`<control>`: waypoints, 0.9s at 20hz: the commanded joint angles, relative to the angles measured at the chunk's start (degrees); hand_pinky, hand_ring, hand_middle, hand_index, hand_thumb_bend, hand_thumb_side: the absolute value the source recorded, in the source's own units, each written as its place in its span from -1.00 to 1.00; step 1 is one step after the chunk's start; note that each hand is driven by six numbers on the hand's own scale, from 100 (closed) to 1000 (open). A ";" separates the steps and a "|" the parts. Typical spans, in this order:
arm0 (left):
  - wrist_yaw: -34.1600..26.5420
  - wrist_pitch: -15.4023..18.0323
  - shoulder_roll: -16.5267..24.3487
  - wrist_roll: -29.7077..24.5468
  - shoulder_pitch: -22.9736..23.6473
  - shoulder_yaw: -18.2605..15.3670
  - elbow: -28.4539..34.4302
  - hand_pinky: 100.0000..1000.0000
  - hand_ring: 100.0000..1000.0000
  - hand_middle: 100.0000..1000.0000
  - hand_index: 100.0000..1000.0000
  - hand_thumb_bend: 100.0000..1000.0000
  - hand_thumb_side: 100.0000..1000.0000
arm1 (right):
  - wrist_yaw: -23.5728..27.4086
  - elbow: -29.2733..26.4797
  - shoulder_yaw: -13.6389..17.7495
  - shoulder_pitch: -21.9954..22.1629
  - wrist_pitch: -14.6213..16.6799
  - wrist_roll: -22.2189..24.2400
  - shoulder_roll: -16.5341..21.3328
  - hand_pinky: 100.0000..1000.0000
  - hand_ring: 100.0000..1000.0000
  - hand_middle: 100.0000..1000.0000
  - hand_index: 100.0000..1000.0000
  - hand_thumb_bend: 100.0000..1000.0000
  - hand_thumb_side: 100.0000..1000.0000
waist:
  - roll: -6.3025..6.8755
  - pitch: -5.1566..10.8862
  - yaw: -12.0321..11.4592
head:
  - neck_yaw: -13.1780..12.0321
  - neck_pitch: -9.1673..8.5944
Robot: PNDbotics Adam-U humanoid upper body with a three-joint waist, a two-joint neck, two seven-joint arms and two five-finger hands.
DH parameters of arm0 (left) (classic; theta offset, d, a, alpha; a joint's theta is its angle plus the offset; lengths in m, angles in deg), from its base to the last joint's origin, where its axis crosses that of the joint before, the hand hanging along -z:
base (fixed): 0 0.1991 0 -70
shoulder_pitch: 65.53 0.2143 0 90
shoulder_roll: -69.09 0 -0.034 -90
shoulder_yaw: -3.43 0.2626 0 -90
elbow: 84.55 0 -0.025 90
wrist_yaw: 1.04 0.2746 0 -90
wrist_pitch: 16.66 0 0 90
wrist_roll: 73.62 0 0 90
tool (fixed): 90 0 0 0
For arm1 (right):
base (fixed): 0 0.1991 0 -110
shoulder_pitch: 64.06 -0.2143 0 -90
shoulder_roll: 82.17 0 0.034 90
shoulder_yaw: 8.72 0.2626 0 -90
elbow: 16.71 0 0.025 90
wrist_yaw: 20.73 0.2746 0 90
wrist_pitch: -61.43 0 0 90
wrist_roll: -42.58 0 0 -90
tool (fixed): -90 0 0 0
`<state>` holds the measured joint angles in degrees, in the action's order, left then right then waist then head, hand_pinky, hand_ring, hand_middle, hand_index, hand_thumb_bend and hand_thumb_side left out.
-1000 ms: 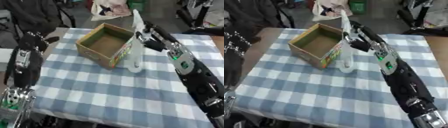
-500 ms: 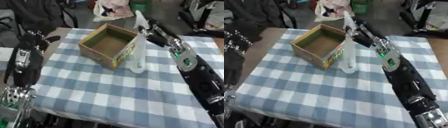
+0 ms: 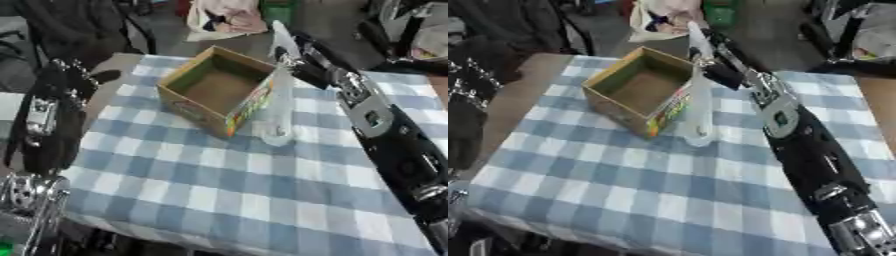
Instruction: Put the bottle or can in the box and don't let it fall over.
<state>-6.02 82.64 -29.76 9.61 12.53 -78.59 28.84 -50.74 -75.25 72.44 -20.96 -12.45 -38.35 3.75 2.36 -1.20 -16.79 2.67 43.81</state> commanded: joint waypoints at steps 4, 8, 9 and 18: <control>-0.55 0.11 0.84 -0.59 -1.65 0.40 1.19 0.62 0.78 0.58 0.79 -0.56 0.75 | -0.54 0.19 0.77 -1.94 0.10 -0.82 1.40 0.62 1.00 0.99 1.00 -1.00 0.92 | -0.24 -0.32 -0.66 | 0.73 0.31; -0.53 0.14 0.92 -0.79 -2.14 0.56 1.19 0.62 0.78 0.58 0.79 -0.56 0.76 | -0.56 0.26 1.00 -2.39 0.12 -1.21 1.45 0.62 1.00 1.00 1.00 -1.00 0.91 | -0.52 -1.09 -1.09 | 0.99 0.31; -0.49 0.11 0.93 -0.85 -2.25 0.62 1.19 0.62 0.78 0.58 0.79 -0.56 0.76 | -0.43 0.21 1.03 -2.58 0.10 -1.26 1.52 0.62 1.00 1.00 1.00 -1.00 0.90 | -0.57 -1.29 -1.21 | 1.03 0.31; -0.10 0.00 0.96 -1.29 -2.90 1.12 1.19 0.61 0.79 0.58 0.79 -0.57 0.78 | 2.14 -1.15 1.32 -3.78 -0.33 -0.79 2.27 0.59 1.00 0.91 1.00 -1.00 0.74 | -0.85 -2.70 -1.73 | 1.42 0.31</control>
<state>-6.05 82.60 -29.76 8.56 10.34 -77.58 28.85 -49.20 -75.01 73.19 -23.12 -12.70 -39.15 4.56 1.37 -4.45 -18.43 3.93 43.81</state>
